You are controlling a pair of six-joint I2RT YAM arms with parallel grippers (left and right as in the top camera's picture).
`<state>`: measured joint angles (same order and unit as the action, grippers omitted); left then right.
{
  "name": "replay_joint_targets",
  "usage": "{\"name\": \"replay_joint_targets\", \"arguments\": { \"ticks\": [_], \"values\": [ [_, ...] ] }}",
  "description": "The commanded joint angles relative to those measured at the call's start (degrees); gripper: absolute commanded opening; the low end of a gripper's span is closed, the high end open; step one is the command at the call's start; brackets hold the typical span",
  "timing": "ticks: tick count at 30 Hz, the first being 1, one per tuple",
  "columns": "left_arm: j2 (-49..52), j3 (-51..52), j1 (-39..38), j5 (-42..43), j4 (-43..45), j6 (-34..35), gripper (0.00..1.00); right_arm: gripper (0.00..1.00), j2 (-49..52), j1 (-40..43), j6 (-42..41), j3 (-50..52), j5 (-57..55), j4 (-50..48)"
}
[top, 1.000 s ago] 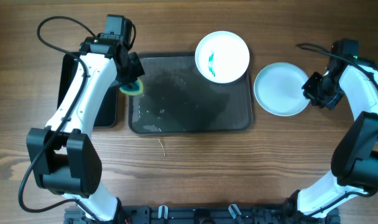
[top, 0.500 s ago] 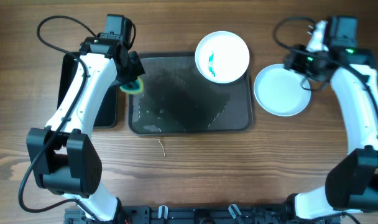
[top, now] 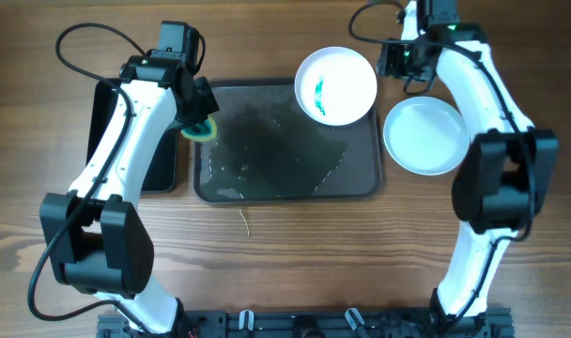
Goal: Clean dirty plates on tray and stack at the side
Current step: 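Release and reach the right gripper to the green-smeared plate's rim, then drag the green-smeared plate to the tray center with the right gripper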
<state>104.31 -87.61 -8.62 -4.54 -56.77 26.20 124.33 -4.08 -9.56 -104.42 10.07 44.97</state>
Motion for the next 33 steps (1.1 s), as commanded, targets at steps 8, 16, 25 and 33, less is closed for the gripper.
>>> {"name": "replay_joint_targets", "arguments": {
  "ticks": [8, 16, 25, 33],
  "values": [
    [-0.28, -0.74, 0.0, 0.68, 0.15, -0.92, 0.04, 0.31, 7.45, -0.59, 3.5, -1.64, 4.68, -4.44],
    [-0.28, -0.72, 0.0, 0.68, 0.17, -0.92, 0.04, 0.17, 8.87, -0.59, 3.34, -1.57, 5.05, -4.24],
    [-0.28, -0.72, 0.0, 0.68, 0.17, -0.92, 0.04, 0.04, 8.81, -0.63, 2.95, -1.62, 5.51, -2.1],
    [-0.28, -0.72, 0.0, 0.66, 0.17, -0.92, 0.04, 0.04, 1.62, -2.21, 1.44, -1.62, 7.02, 3.43]
  ]
}}
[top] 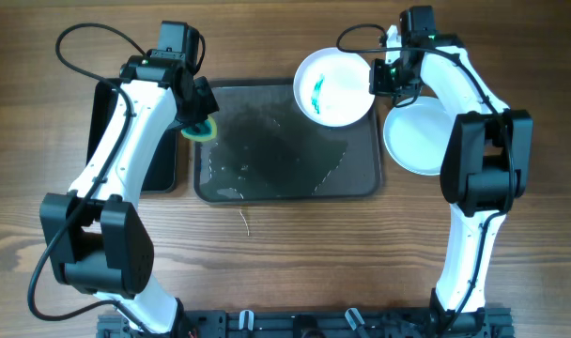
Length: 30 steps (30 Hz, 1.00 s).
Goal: Clean dirty plates on tray and stack at the side
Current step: 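Drag the green-smeared plate to the tray center with the right gripper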
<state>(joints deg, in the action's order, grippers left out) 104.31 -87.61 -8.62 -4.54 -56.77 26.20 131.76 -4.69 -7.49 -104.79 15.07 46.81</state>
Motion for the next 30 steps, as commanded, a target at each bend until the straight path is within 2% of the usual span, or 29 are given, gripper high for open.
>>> {"name": "replay_joint_targets", "arguments": {
  "ticks": [1, 4, 9, 14, 18, 23, 27, 30],
  "values": [
    [-0.28, -0.74, 0.0, 0.68, 0.17, -0.92, 0.04, 0.05, -7.3, -2.23, -1.46, -1.25, 2.21, 2.56],
    [-0.28, -0.72, 0.0, 0.68, 0.2, -0.92, 0.04, 0.04, -11.5, -4.83, -5.55, -1.25, 2.19, 6.64],
    [-0.28, -0.74, 0.0, 0.68, 0.17, -0.92, 0.04, 0.04, -11.98, -8.57, -10.88, -0.61, 2.19, 12.9],
    [-0.28, -0.74, 0.0, 0.66, 0.22, -0.92, 0.04, 0.04, -11.98, -12.24, -13.51, 4.15, 1.53, 13.88],
    [-0.28, -0.72, 0.0, 0.68, 0.22, -0.92, 0.04, 0.04, -11.98, -14.91, -16.7, 9.38, 0.83, 10.25],
    [-0.28, -0.72, -0.24, 0.9, 0.11, -0.94, 0.04, 0.04, -11.98, -16.76, -15.61, 14.99, 0.85, 2.82],
    [-0.2, -0.63, -1.03, 5.27, 0.17, -3.54, 0.04, 0.05, -11.96, -17.86, -12.72, 19.56, 0.87, -3.19],
    [-0.13, 0.02, -2.56, 5.42, 0.33, -3.5, 0.04, 0.04, -11.96, -18.01, -13.9, 22.67, 0.92, -6.49]
  ]
}}
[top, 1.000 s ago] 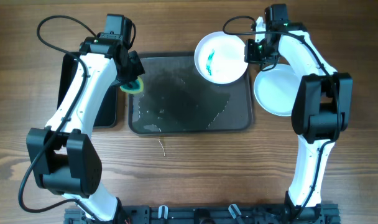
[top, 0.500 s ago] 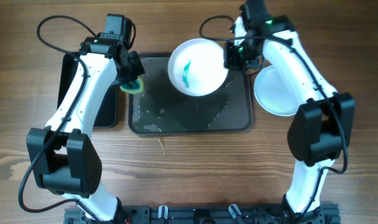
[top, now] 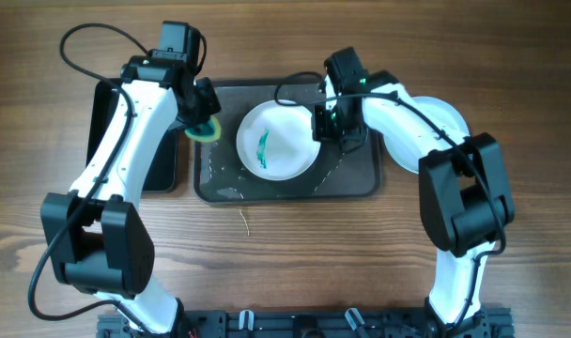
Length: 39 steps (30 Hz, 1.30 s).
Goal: Clean dirty plates on tray and stack at the side
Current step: 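Drag the green-smeared plate to the tray center with the right gripper, then scrub the green-smeared plate with the sponge in the left gripper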
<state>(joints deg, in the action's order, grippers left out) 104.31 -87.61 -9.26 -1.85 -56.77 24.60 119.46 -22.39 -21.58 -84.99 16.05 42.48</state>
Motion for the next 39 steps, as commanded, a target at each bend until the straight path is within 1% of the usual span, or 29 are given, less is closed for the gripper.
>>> {"name": "replay_joint_targets", "arguments": {
  "ticks": [1, 6, 9, 15, 17, 22, 28, 30, 32, 33, 36, 37, 39],
  "values": [
    [-0.13, 0.57, -2.49, 2.78, 0.59, -1.9, 0.04, 0.04, 0.35, -0.31, 0.15, 3.76, 0.28, -3.26],
    [-0.04, 4.92, -6.27, 3.43, 3.72, -2.19, 0.04, 0.04, 0.57, -0.31, 0.28, 5.25, 1.68, -4.9],
    [0.0, 8.63, -8.66, 5.81, 8.55, -5.95, 0.04, 0.04, 0.57, -0.31, 0.57, 5.25, 1.66, -4.94],
    [1.22, 13.38, -11.23, 8.0, 15.5, -9.38, 0.04, 0.04, 0.57, -0.31, 0.57, 5.25, 1.66, -5.05],
    [2.38, 14.21, -11.78, 8.02, 17.35, -9.51, 0.04, 0.04, 0.57, -0.33, 0.52, 5.25, 1.68, -5.16],
    [7.19, 14.45, -12.02, 8.02, 19.58, -9.64, 0.04, 0.04, 0.57, -0.31, 0.57, 5.25, 1.86, -5.18],
    [11.54, 14.45, -12.44, 8.68, 19.47, -9.2, 0.04, 0.04, 0.57, -0.31, 0.59, 5.25, 1.86, -5.01],
    [11.74, 14.45, -12.92, 10.49, 19.5, -9.2, 0.04, 0.04, 0.57, -0.31, 0.57, 5.25, 1.86, -5.03],
    [11.74, 14.43, -13.62, 14.4, 19.98, -9.31, 0.04, 0.04, 0.57, -0.31, 0.57, 5.25, 1.86, -5.14],
    [11.74, 14.43, -13.97, 17.44, 20.57, -10.14, 0.04, 0.04, 0.57, -0.31, 0.57, 5.27, 1.84, -5.11],
    [11.74, 14.43, -14.82, 27.78, 22.93, -15.8, 0.04, 0.04, 0.57, -0.31, 0.57, 5.25, 1.84, -5.11],
    [11.74, 14.43, -14.97, 29.29, 23.87, -16.55, 0.04, 0.04, 0.57, -0.31, 0.57, 5.25, 1.84, -5.11],
    [11.74, 14.43, -15.02, 29.66, 25.7, -16.5, 0.04, 0.04, 0.57, -0.31, 0.57, 5.25, 1.84, -5.11]
  ]
}}
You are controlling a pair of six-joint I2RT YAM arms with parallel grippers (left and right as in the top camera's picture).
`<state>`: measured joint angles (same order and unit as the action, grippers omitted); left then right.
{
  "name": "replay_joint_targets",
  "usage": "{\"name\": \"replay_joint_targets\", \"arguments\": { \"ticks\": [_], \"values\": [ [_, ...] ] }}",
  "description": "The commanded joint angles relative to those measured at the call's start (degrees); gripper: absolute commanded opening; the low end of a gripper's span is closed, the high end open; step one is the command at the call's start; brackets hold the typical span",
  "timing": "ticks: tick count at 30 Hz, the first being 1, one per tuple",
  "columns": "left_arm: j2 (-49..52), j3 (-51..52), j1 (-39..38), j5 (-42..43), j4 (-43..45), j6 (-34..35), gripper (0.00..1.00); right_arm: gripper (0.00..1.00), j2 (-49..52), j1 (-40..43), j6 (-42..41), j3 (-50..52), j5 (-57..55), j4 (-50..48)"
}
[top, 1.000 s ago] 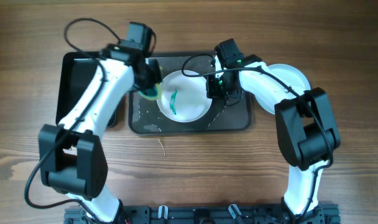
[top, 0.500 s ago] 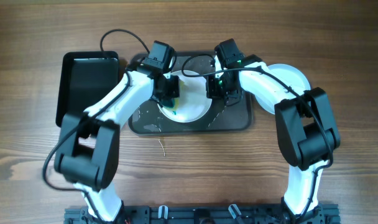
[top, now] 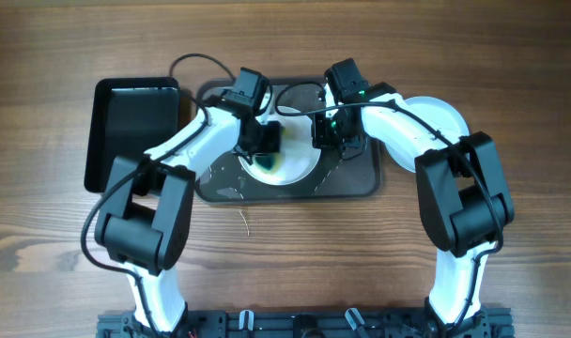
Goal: Clean dirty plates on tray and stack at the side
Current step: 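Scrub the green-smeared plate with the sponge in the left gripper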
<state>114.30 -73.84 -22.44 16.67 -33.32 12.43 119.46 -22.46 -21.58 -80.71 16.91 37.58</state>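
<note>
A white plate (top: 300, 161) lies in the middle of the dark wet tray (top: 353, 176). My left gripper (top: 264, 150) is over the plate's left half, shut on a yellow-green sponge (top: 267, 167) that presses on the plate. The green smear is hidden under it. At the plate's right rim, my right gripper (top: 321, 133) is shut on the edge. A second white plate (top: 447, 115) rests on the table to the right of the tray, partly covered by the right arm.
A small black tray (top: 133, 131) lies on the table left of the main tray. A thin pale scrap (top: 245, 222) lies on the wood in front of the tray. Cables hang over the tray's back edge.
My left gripper has moved with the sponge from the tray's left edge onto the plate, covering the green smear. The right gripper still holds the plate's right rim, and the plate sits slightly further right.
The smeared plate first hung over the tray's back right corner, with my right gripper near it and my left holding the sponge at the tray's left edge. The right gripper then took its rim. The plate then lay mid-tray, and now the sponge is on it.
</note>
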Motion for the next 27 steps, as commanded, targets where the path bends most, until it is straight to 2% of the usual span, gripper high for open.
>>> {"name": "replay_joint_targets", "arguments": {
  "ticks": [1, 3, 6, 13, 16, 20, 22, 27],
  "values": [
    [1.75, 0.66, -1.79, 10.97, 2.91, -4.31, 0.04, 0.04, 0.57, -0.24, 0.59, 0.96, 0.98, -0.22],
    [1.75, 0.66, -1.36, 10.19, 4.5, -4.26, 0.04, 0.04, 0.57, -0.24, 0.59, 0.98, 0.96, -0.22],
    [1.75, 0.66, -0.52, 3.15, 6.14, -0.15, 0.04, 0.04, 0.57, -0.24, 0.55, 0.96, 0.98, -0.2],
    [1.75, 0.66, 0.48, -35.04, 1.88, 14.53, 0.04, 0.04, 0.57, -0.24, 0.57, 0.96, 0.94, -0.22],
    [1.75, 0.66, 0.37, -41.27, -1.09, 15.28, 0.04, 0.04, 0.57, -0.24, 0.59, 0.96, 0.76, -0.22],
    [1.75, 0.66, 0.04, -39.65, -4.81, 15.47, 0.04, 0.04, 0.57, -0.24, 0.52, 0.96, 0.79, -0.31],
    [1.75, 0.66, -0.37, -35.78, -6.21, 15.23, 0.04, 0.04, 0.57, -0.24, 0.5, 0.98, 0.79, -0.42],
    [1.75, 0.66, -0.52, -11.02, -6.58, 8.15, 0.04, 0.04, 0.7, 0.28, -1.55, 0.96, 4.33, -0.59]
  ]
}}
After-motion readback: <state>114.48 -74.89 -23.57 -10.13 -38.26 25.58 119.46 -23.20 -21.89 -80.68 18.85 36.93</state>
